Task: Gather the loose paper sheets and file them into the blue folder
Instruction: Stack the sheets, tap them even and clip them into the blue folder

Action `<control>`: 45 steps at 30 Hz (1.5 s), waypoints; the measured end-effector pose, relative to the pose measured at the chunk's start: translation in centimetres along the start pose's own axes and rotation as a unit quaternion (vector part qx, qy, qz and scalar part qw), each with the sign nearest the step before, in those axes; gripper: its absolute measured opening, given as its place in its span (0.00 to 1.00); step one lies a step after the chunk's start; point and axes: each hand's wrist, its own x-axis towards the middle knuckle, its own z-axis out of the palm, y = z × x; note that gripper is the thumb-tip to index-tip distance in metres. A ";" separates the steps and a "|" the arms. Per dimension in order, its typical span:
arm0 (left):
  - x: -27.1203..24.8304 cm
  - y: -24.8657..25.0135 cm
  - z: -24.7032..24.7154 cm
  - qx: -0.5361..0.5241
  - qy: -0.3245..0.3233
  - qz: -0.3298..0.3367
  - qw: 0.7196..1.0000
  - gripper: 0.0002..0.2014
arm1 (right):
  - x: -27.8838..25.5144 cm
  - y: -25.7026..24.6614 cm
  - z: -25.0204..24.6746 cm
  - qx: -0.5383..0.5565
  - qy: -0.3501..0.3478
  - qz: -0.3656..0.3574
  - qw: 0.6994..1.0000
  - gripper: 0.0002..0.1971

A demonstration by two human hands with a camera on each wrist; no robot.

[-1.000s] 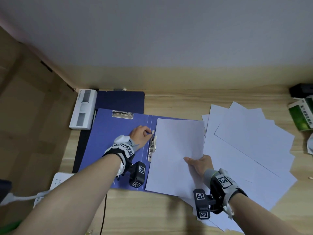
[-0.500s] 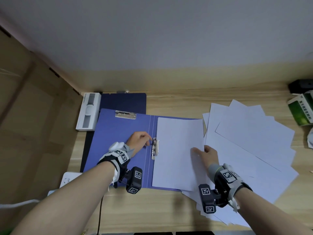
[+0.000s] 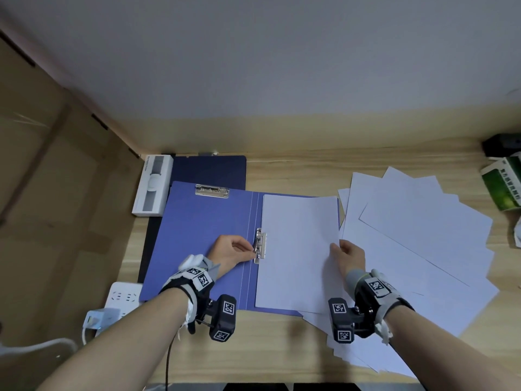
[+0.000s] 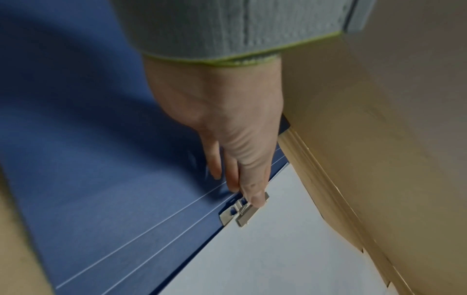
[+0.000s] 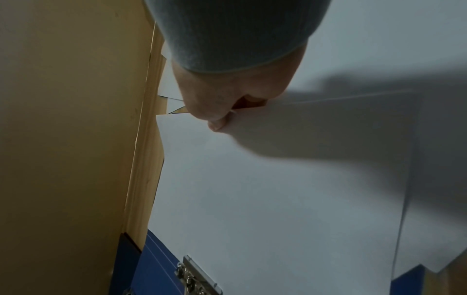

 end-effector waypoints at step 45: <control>2.4 6.5 4.5 0.423 -0.108 0.076 0.896 0.41 | -3.6 0.7 -10.5 0.025 -0.010 0.022 0.999 0.04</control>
